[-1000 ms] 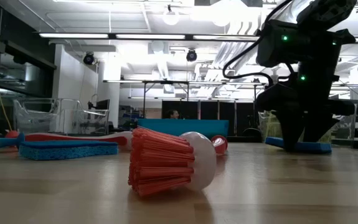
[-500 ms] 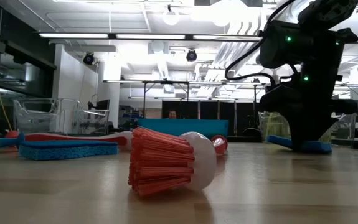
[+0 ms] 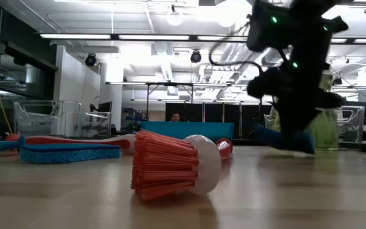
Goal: Pick & Place Kitchen Sink Supplies
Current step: Put the top right blue sponge into the left transparent bin
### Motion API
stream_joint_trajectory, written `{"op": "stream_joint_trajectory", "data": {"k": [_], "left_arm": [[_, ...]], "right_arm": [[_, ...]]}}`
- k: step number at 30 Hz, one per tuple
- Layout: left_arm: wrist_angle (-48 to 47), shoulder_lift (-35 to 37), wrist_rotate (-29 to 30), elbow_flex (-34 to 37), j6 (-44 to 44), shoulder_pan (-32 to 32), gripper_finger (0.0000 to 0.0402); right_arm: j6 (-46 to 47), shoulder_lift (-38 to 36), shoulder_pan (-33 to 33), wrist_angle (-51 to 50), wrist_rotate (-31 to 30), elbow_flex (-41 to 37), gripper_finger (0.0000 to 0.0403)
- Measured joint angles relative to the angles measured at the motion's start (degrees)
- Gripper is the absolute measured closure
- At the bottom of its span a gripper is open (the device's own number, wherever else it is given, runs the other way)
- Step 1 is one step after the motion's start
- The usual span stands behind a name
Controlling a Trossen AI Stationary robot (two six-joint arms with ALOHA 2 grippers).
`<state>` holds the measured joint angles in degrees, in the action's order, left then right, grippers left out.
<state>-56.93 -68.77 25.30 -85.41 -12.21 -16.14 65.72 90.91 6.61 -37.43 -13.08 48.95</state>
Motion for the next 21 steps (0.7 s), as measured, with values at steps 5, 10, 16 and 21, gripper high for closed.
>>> {"op": "stream_joint_trajectory", "data": {"k": [5, 10, 16, 21], "left_arm": [[0.86, 0.0, 2.07, 0.0, -0.14, 0.0, 0.0156], [4.81, -1.13, 3.62, -0.09, -3.02, 0.02, 0.0156], [9.9, -3.26, 3.09, -0.07, -6.22, 1.82, 0.0156], [12.47, -3.53, -5.14, -0.07, -8.4, 7.7, 0.0156]], "right_arm": [[-6.66, -0.11, -0.02, -0.07, -1.09, 6.61, 0.039], [-15.87, -0.17, -0.02, 0.0, -2.41, 14.94, 0.039], [-25.53, -2.05, -0.5, 0.04, -3.54, 23.84, 0.0391], [-33.35, -6.93, -0.63, 0.07, -3.44, 28.5, 0.0393]]}}
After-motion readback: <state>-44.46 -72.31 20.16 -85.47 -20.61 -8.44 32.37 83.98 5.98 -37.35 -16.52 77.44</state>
